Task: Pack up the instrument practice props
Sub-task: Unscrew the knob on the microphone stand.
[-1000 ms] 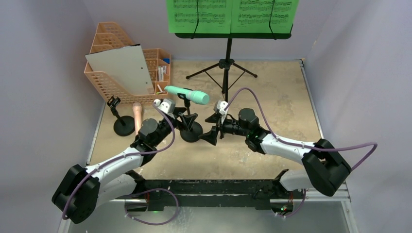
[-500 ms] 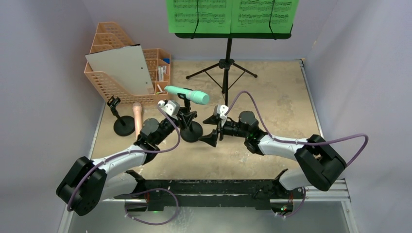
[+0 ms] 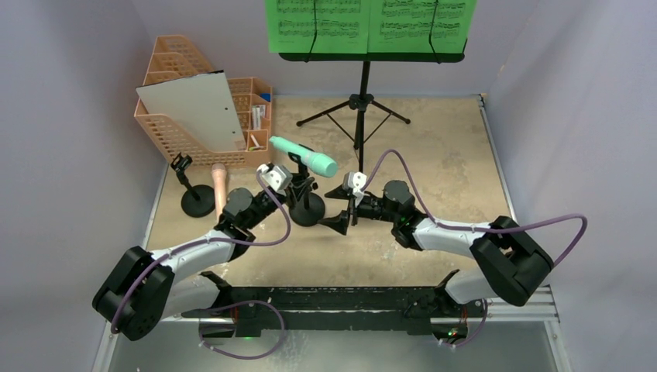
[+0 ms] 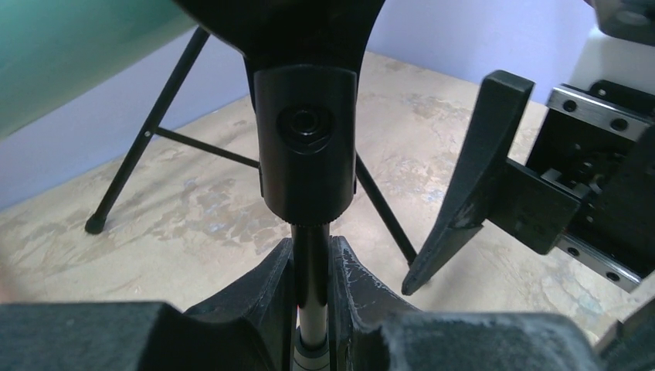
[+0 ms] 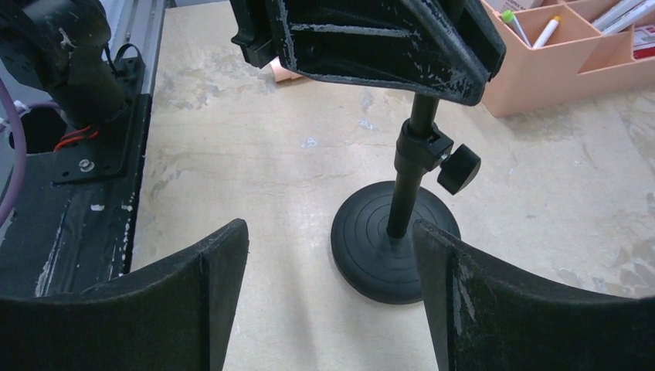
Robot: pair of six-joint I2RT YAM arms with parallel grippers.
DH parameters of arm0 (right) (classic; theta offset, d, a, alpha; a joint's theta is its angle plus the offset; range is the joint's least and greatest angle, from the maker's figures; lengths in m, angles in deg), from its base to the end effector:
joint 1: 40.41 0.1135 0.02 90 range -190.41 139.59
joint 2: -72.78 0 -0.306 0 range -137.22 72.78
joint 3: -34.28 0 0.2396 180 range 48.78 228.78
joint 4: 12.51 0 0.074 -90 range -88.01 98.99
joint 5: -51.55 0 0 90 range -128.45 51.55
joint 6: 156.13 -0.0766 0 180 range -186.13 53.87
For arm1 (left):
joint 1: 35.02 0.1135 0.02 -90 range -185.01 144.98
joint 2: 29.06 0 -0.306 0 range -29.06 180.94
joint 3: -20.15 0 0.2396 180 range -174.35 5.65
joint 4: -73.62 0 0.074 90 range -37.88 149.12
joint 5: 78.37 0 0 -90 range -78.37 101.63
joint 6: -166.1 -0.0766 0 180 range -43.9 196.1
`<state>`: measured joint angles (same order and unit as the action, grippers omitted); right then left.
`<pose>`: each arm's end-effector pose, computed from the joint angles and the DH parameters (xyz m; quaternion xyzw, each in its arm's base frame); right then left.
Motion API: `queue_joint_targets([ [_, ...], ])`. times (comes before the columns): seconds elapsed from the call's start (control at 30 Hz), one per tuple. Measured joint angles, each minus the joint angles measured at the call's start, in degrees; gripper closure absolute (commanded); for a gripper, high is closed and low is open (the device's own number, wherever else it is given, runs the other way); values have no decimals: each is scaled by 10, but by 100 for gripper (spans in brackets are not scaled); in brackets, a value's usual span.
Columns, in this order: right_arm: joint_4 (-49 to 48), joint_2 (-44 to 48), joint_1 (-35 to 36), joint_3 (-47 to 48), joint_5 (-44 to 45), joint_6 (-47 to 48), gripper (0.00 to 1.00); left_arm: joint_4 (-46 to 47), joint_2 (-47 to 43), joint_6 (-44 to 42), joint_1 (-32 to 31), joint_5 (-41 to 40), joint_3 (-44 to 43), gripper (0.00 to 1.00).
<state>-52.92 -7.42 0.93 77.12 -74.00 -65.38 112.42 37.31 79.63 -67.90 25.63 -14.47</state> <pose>0.1917 0.2280 0.2769 -0.4420 0.5319 0.4367 0.5753 0.1985 -0.1504 0.2860 0.2549 0.6128 -0.3090 0.6812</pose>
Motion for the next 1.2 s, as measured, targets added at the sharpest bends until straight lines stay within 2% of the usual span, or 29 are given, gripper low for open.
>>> queue_joint_targets([
  [0.43,71,46,-16,0,4,67,39,-17,-5,-42,17,150,-12,100],
  [0.77,77,38,-43,3,-19,78,48,-109,-5,-12,25,215,-55,100],
  [1.2,92,10,-43,25,-56,99,66,-81,16,44,25,288,-56,100],
])
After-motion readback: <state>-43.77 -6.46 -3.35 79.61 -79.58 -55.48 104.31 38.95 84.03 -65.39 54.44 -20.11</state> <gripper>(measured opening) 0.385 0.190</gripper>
